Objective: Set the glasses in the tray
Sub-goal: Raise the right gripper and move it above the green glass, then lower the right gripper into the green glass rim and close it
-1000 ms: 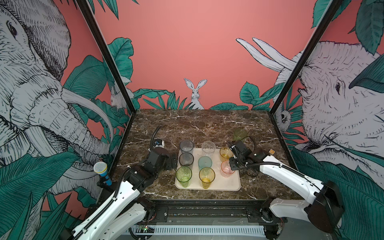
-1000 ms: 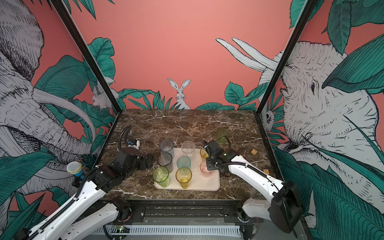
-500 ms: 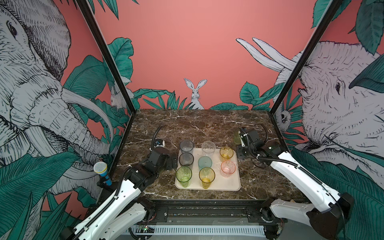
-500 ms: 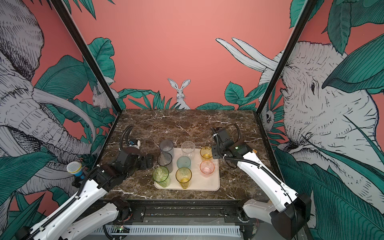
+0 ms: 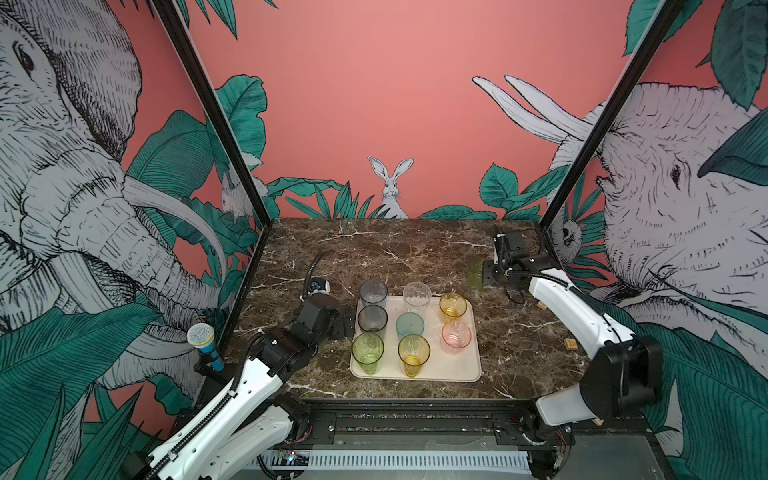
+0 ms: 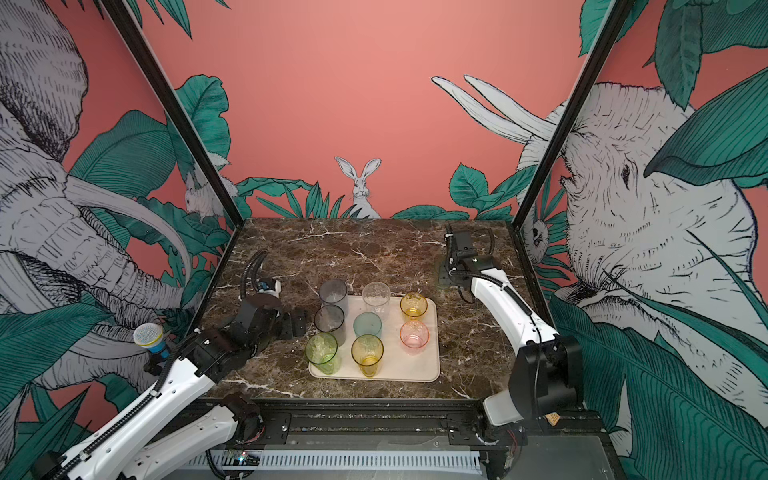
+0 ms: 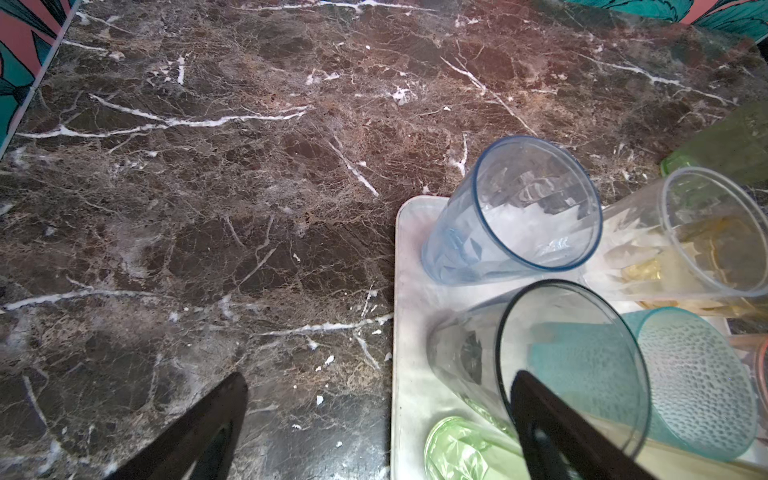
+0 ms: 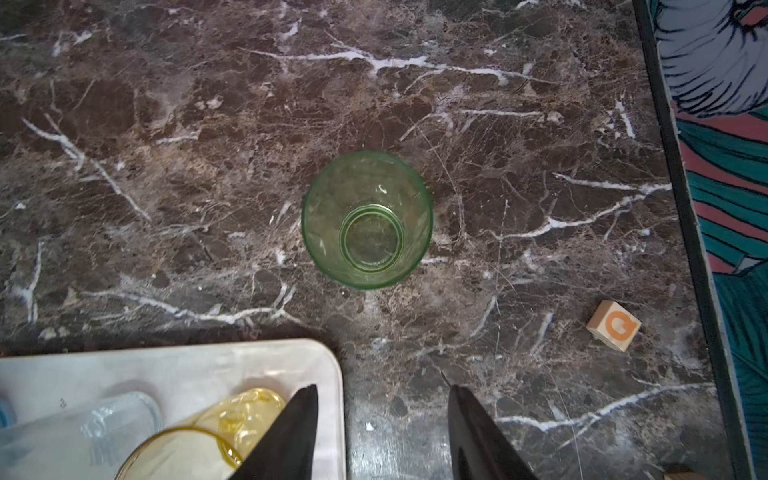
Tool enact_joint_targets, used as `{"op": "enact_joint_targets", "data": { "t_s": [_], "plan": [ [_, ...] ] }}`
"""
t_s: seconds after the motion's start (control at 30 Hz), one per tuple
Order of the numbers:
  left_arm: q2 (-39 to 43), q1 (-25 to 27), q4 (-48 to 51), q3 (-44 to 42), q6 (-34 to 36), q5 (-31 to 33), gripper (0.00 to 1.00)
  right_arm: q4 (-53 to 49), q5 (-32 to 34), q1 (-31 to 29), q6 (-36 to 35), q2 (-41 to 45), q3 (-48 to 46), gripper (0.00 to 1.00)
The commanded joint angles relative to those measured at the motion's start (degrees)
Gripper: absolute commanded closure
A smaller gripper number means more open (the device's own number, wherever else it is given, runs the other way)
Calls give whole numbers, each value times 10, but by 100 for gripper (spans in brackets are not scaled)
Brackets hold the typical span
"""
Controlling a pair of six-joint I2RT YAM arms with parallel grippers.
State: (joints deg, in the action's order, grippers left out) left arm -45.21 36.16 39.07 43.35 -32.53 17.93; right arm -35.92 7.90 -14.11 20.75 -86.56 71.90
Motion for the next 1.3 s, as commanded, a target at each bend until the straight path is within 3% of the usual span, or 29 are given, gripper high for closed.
{"op": "enact_joint_targets", "data": {
  "t_s": [0.0, 0.53, 1.27],
  "plan": [
    [4, -4, 4, 13, -2, 11, 1, 41, -21, 22, 1, -33, 27, 47],
    [7, -4, 11, 20, 2, 12, 1, 44, -73, 98, 16, -161, 86, 45],
    [9, -4, 11, 15, 0, 13, 1, 31, -119, 103, 22, -228, 127, 51]
  ]
}}
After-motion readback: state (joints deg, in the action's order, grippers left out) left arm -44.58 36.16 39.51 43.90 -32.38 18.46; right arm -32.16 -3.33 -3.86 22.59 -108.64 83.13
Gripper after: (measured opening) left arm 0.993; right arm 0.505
